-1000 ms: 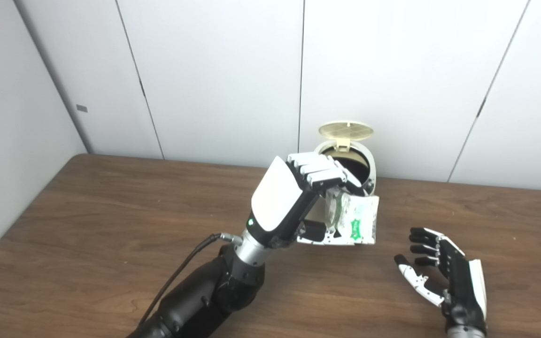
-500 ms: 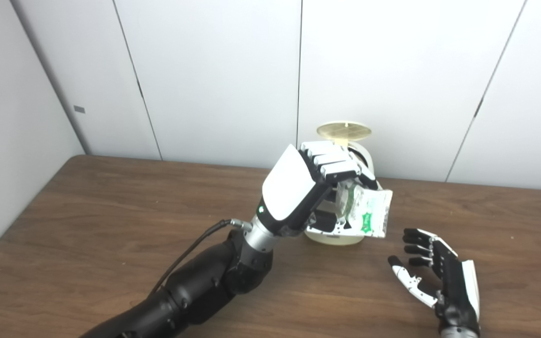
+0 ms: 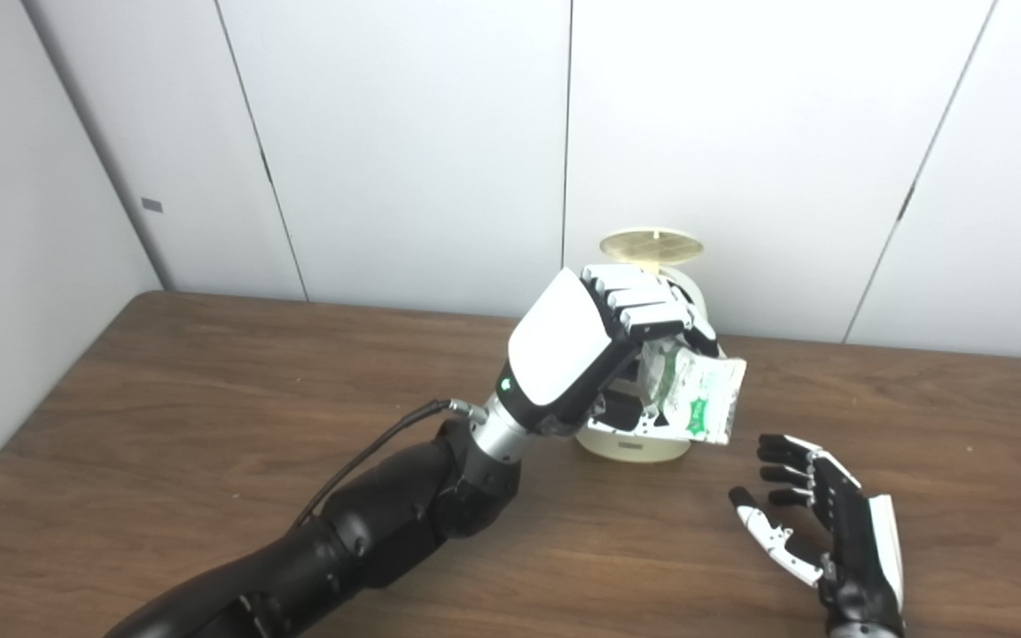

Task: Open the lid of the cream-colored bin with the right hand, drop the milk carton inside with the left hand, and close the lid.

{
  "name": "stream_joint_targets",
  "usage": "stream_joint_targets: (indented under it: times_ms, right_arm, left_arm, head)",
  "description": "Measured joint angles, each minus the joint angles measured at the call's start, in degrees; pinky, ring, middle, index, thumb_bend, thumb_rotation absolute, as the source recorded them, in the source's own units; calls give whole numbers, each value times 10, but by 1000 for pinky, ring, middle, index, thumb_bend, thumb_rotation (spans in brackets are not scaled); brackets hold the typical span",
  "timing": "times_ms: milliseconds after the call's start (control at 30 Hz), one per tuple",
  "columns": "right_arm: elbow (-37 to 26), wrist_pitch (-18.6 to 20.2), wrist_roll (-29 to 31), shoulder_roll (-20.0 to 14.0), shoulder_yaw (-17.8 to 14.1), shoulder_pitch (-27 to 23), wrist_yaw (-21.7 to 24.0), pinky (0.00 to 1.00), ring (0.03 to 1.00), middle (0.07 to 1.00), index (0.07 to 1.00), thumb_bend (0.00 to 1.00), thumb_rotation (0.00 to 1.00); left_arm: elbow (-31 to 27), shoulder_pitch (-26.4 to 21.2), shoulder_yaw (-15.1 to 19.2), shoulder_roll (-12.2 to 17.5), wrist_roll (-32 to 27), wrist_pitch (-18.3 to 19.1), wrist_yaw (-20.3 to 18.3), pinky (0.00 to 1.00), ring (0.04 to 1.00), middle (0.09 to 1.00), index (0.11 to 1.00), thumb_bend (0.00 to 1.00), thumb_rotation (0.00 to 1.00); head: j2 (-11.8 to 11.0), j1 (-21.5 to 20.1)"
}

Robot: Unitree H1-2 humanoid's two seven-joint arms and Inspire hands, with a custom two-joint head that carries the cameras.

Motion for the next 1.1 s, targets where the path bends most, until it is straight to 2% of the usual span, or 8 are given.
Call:
stream_joint_targets:
  times_ms: [100, 433, 600, 800, 1100]
  right_arm:
    - [-2, 1, -2, 0, 1, 2, 0, 559, 655, 686, 683, 278, 9]
    - [-8, 1, -13, 2, 4, 9, -1, 564, 659, 689, 683, 277, 20]
    - [-10, 0, -16, 2, 5, 11, -2, 552, 652, 684, 682, 271, 47]
    - [-12, 0, -24, 2, 7, 13, -3, 548, 644, 678, 679, 272, 75]
    - [-20, 0, -27, 6, 9, 22, -3, 555, 649, 683, 678, 268, 73]
  left_arm:
    - [17, -10, -7, 1, -7, 0, 12, 363, 448, 475, 495, 505, 0]
    - [64, -30, -59, 1, -19, 0, 54, 376, 445, 479, 496, 504, 0]
    - [96, -50, -76, 1, -25, 0, 89, 373, 446, 473, 497, 505, 0]
    - [127, -64, -79, -2, -39, 0, 94, 370, 453, 466, 491, 505, 0]
    - [166, -81, -111, -8, -66, -1, 116, 375, 455, 465, 491, 505, 0]
  head:
    - [0, -4]
    - [-2, -11]
    - [-2, -11]
    - [-4, -17]
    - [-4, -18]
